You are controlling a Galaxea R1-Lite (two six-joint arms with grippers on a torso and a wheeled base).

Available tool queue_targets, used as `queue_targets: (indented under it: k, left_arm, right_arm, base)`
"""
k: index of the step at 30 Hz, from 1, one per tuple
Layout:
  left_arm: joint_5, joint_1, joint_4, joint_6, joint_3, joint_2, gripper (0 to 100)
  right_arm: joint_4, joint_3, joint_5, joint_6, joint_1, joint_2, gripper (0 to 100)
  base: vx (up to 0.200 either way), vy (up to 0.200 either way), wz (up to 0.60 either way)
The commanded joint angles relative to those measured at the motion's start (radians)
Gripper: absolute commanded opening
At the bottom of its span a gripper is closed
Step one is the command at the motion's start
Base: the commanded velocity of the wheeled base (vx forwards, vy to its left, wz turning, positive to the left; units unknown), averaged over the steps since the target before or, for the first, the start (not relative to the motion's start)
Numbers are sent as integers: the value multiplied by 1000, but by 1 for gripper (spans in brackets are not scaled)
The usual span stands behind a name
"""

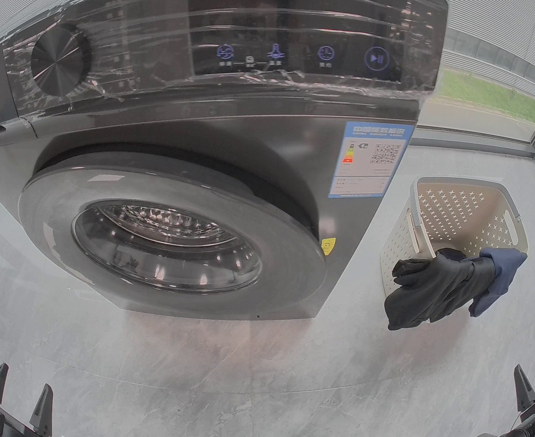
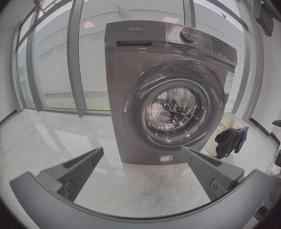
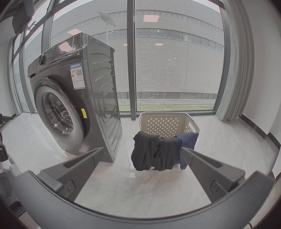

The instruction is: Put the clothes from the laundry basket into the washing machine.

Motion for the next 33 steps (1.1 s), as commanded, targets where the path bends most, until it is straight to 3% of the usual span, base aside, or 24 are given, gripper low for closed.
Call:
queue_targets:
  k: [1, 11, 29, 33]
  left_arm:
    - [0, 1, 0, 0, 15, -7, 100]
    - [0, 1, -1, 0, 15, -7, 100]
    - [0, 1, 0, 0, 15, -7, 100]
    - [0, 1, 0, 0, 15, -7, 100]
  right_arm:
    - [0, 18, 0, -1, 0, -4, 100]
    - [0, 18, 0, -1, 0, -4, 100]
    - [0, 18, 0, 1, 0, -4, 100]
    - [0, 18, 0, 1, 0, -4, 100]
  base:
    - [0, 0, 0]
    - [0, 0, 0]
    - [0, 200, 0]
    - [0, 0, 0]
